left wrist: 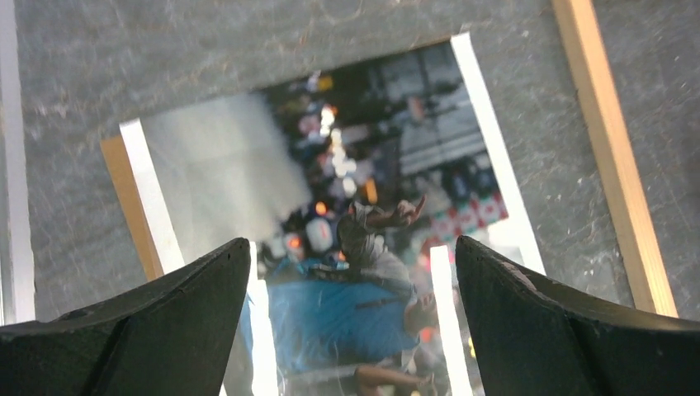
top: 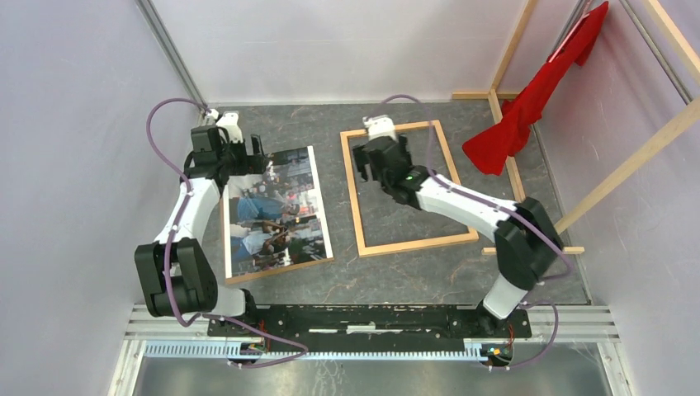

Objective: Put the photo into the frame
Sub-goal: Turn over the photo frame at the center of the board.

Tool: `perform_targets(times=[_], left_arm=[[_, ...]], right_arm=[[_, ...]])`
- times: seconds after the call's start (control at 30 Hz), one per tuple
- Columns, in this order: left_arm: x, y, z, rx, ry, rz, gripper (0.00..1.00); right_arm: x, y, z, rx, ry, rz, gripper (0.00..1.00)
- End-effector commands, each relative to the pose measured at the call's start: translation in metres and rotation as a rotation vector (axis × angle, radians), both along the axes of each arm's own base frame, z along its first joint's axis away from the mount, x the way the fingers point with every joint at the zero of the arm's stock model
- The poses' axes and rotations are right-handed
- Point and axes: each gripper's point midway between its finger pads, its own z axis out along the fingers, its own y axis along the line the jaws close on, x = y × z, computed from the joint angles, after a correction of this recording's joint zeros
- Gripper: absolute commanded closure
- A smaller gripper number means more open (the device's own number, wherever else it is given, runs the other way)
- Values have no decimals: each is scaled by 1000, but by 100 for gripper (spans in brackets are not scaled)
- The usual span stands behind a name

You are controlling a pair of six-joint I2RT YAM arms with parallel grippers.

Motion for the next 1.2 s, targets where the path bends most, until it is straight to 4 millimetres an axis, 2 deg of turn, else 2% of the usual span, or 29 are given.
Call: perform_targets(times=[0.0, 0.13, 0.27, 0.6, 0.77, 0.93, 1.17], left_arm=[[-18, 8, -5, 19, 93, 8, 1], [-25, 8, -2, 23, 89, 10, 1], [-33, 9, -1, 40, 99, 5, 1], [-47, 8, -4, 80, 134, -36, 0], [-48, 8, -9, 78, 150, -42, 0], [-53, -1, -10, 67, 161, -98, 0], [-55, 1, -14, 88, 176, -105, 0]], right_arm=[[-4, 37, -20, -102, 61, 45, 5], [-11, 70, -48, -150, 116, 98, 6], [-17, 86, -69, -200, 143, 121, 7], [-19, 92, -120, -227, 232, 98, 11], [-21, 97, -140, -212, 271, 111, 18], [-25, 102, -153, -191, 301, 119, 24], [-34, 113, -162, -90, 360, 125, 34]])
